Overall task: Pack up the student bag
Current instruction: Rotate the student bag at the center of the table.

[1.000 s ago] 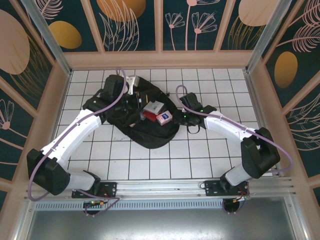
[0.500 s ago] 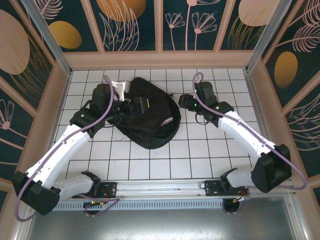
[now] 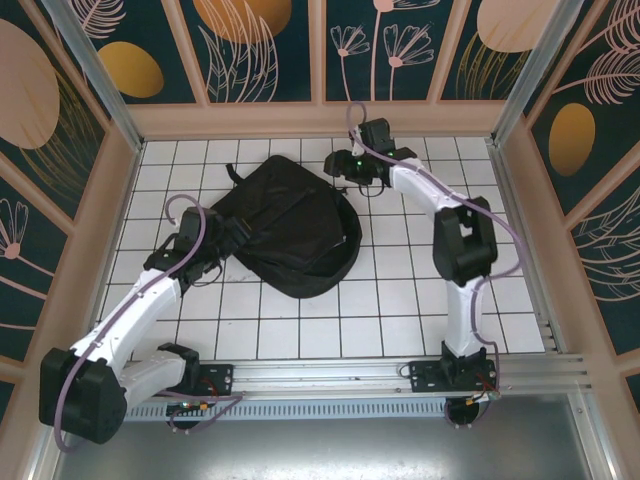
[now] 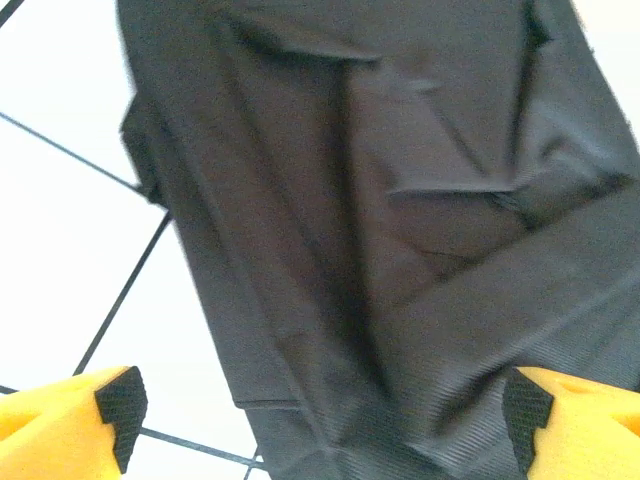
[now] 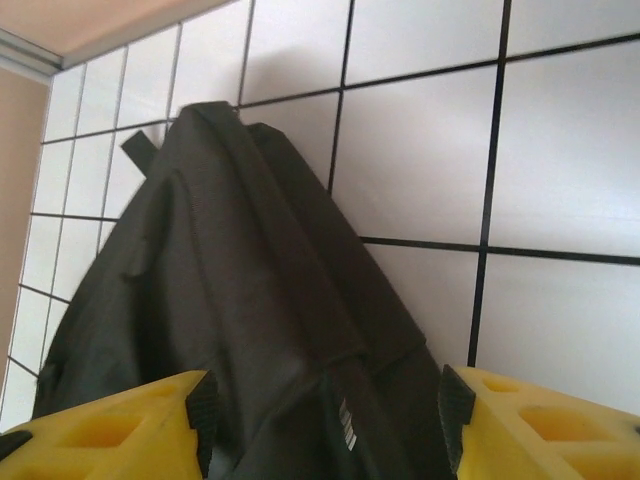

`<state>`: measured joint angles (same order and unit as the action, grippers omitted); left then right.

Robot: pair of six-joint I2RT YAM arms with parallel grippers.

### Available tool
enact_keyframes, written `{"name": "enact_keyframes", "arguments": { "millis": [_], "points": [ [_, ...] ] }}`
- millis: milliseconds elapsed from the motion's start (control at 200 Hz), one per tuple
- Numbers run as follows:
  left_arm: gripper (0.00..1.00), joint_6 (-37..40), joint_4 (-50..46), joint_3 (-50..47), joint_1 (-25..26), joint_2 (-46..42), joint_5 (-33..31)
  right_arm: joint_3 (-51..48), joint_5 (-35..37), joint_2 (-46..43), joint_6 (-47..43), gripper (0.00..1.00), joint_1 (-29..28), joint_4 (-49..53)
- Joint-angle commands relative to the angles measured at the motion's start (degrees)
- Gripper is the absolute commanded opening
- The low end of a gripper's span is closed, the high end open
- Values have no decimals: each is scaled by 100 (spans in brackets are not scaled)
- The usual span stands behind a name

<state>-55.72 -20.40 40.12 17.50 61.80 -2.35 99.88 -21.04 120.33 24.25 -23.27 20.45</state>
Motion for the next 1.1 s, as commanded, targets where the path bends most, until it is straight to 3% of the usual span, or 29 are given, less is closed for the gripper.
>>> {"name": "enact_keyframes", "arguments": {
  "millis": [0,225,375,606,851,1011,1096],
  "points": [
    [98,-877,764,-255,-137,175,-239,510,-679,399,-114,63,72,436],
    [99,-979,2036,-197,-270,1369,-32,-345,-750,221,178,63,102,-42],
    [99,-935,2181,250,-278,1908,-221,-1681,-752,-425,526,64,99,-924],
    [98,-149,2180,1348,-282,3042,277,-3553,-704,-1509,1017,63,115,-2119],
    [98,425,2359,2429,-216,4170,1497,-4962,-591,-2606,1421,62,-40,-2835],
    [99,943,2250,3565,152,4917,2556,-5485,-331,-3259,1550,62,-427,-2989],
    [98,1156,2053,4122,441,5227,2812,-5524,113,-3533,1410,62,-773,-2740]
  ]
}}
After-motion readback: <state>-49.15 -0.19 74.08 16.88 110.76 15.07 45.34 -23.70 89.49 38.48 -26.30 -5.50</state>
